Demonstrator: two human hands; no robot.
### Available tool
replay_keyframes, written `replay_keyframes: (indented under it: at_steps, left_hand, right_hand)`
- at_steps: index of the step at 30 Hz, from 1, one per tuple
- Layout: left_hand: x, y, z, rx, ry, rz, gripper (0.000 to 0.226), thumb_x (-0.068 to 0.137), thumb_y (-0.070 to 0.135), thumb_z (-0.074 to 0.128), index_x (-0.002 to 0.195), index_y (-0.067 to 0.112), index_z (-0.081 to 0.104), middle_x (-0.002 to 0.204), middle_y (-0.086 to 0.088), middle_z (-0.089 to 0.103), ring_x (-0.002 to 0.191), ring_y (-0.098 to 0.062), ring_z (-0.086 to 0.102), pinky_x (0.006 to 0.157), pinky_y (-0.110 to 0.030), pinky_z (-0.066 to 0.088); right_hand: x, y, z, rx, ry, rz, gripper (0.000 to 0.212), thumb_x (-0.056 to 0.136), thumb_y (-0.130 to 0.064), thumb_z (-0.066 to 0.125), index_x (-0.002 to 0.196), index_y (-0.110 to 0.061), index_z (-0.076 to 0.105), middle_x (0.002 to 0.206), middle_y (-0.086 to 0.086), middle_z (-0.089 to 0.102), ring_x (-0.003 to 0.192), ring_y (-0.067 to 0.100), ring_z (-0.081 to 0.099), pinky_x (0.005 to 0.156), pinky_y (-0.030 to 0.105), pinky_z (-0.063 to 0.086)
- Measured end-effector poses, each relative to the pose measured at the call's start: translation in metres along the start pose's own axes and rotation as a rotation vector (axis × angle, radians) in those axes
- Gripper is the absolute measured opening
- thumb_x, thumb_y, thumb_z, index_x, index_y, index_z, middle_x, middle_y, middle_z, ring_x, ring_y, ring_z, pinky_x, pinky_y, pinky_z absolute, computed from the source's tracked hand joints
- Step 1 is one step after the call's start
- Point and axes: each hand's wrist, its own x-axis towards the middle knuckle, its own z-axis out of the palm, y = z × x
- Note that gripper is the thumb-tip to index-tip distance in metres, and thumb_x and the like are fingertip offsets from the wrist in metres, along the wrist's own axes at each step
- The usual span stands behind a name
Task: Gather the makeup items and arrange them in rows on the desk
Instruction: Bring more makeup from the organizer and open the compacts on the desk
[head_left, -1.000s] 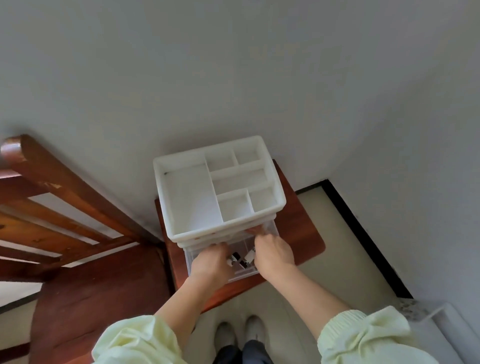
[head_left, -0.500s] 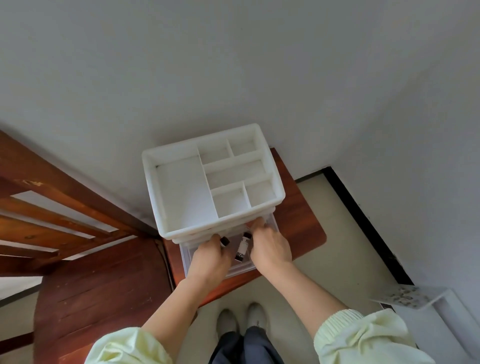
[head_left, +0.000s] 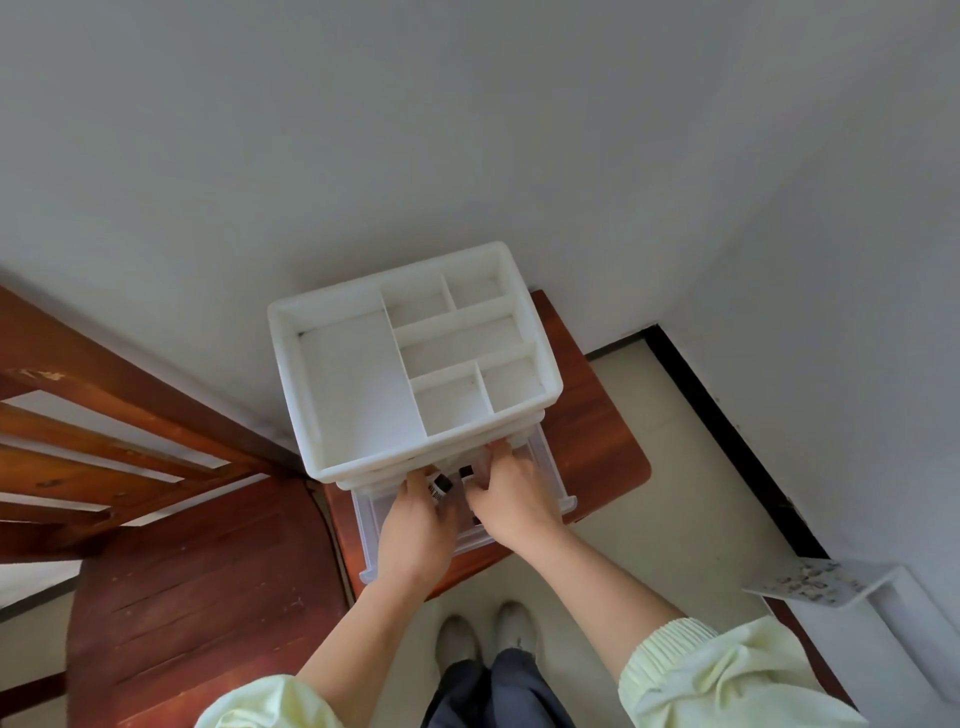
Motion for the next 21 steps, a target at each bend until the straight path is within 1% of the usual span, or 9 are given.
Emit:
replay_keyframes:
  at_steps: [2, 4, 7, 10, 13, 16, 18, 20, 21]
  left_hand:
    - [-0.001, -0.001, 0.002, -0.017, -0.014, -0.027, 0.041, 0.096, 0.022, 0.052, 0.133, 0.015, 0.036, 0.107, -0.007, 0.067, 0.073, -0.02, 0.063, 0.064, -0.036, 0.051]
    - [-0.001, -0.004, 0.003, -0.007, -0.033, -0.036, 0.052, 0.094, 0.015, 0.05, 0.14, 0.016, 0.026, 0.104, -0.008, 0.067, 0.072, -0.022, 0.063, 0.061, -0.037, 0.051]
    - [-0.001, -0.008, 0.002, 0.014, -0.065, -0.029, 0.064, 0.092, 0.011, 0.048, 0.144, 0.026, 0.015, 0.111, -0.007, 0.066, 0.085, -0.026, 0.066, 0.069, -0.045, 0.055]
    - [0.0, -0.009, 0.001, 0.052, -0.098, 0.041, 0.064, 0.094, 0.016, 0.047, 0.145, 0.033, 0.013, 0.126, -0.004, 0.06, 0.094, -0.025, 0.065, 0.073, -0.044, 0.055]
    - [0.004, -0.009, 0.0, 0.109, -0.125, 0.104, 0.057, 0.097, 0.022, 0.046, 0.146, 0.033, 0.019, 0.137, -0.001, 0.051, 0.099, -0.023, 0.062, 0.075, -0.041, 0.054]
    - [0.015, -0.005, 0.003, 0.174, -0.118, 0.119, 0.043, 0.099, 0.027, 0.043, 0.14, 0.027, 0.032, 0.129, -0.001, 0.053, 0.091, -0.022, 0.061, 0.07, -0.039, 0.053]
    - [0.02, 0.0, 0.006, 0.257, -0.113, 0.123, 0.038, 0.1, 0.027, 0.041, 0.137, 0.024, 0.036, 0.12, -0.001, 0.057, 0.087, -0.021, 0.059, 0.066, -0.037, 0.05]
    - [0.022, 0.003, 0.008, 0.297, -0.098, 0.112, 0.035, 0.1, 0.03, 0.04, 0.134, 0.022, 0.038, 0.116, -0.001, 0.06, 0.09, -0.023, 0.06, 0.069, -0.039, 0.052]
    - [0.021, 0.003, 0.009, 0.301, -0.09, 0.109, 0.034, 0.101, 0.032, 0.039, 0.133, 0.021, 0.039, 0.117, -0.001, 0.06, 0.093, -0.024, 0.061, 0.071, -0.041, 0.053]
  right_hand:
    - [0.002, -0.001, 0.005, -0.043, -0.012, 0.028, 0.047, 0.089, -0.033, 0.06, 0.127, -0.008, 0.044, 0.111, 0.012, 0.063, 0.1, 0.033, 0.063, 0.072, 0.036, 0.052]
    - [0.004, -0.004, 0.009, -0.107, -0.007, 0.033, 0.058, 0.088, -0.038, 0.064, 0.131, -0.007, 0.041, 0.115, 0.013, 0.061, 0.102, 0.033, 0.062, 0.07, 0.035, 0.048]
    - [0.008, -0.007, 0.013, -0.177, 0.007, 0.012, 0.069, 0.087, -0.042, 0.065, 0.136, -0.004, 0.035, 0.121, 0.014, 0.055, 0.105, 0.033, 0.061, 0.071, 0.035, 0.048]
    - [0.009, -0.004, 0.014, -0.257, 0.029, -0.018, 0.069, 0.089, -0.043, 0.063, 0.138, -0.003, 0.033, 0.127, 0.016, 0.049, 0.111, 0.032, 0.056, 0.079, 0.037, 0.05]
    - [0.009, -0.001, 0.014, -0.294, 0.047, -0.027, 0.07, 0.09, -0.04, 0.063, 0.139, -0.002, 0.03, 0.13, 0.016, 0.047, 0.116, 0.031, 0.053, 0.082, 0.036, 0.05]
    - [0.012, 0.003, 0.012, -0.331, 0.055, -0.028, 0.066, 0.09, -0.033, 0.064, 0.138, -0.002, 0.032, 0.13, 0.016, 0.047, 0.117, 0.029, 0.052, 0.086, 0.035, 0.049]
    - [0.013, 0.007, 0.01, -0.381, 0.058, -0.048, 0.064, 0.089, -0.026, 0.065, 0.138, -0.001, 0.033, 0.131, 0.017, 0.047, 0.119, 0.029, 0.05, 0.092, 0.033, 0.048]
    - [0.012, 0.011, 0.008, -0.427, 0.053, -0.083, 0.065, 0.087, -0.022, 0.066, 0.139, -0.002, 0.032, 0.132, 0.017, 0.047, 0.121, 0.029, 0.049, 0.095, 0.031, 0.046]
    - [0.011, 0.012, 0.008, -0.443, 0.045, -0.104, 0.066, 0.086, -0.021, 0.066, 0.138, -0.002, 0.032, 0.132, 0.017, 0.046, 0.121, 0.028, 0.048, 0.094, 0.031, 0.046]
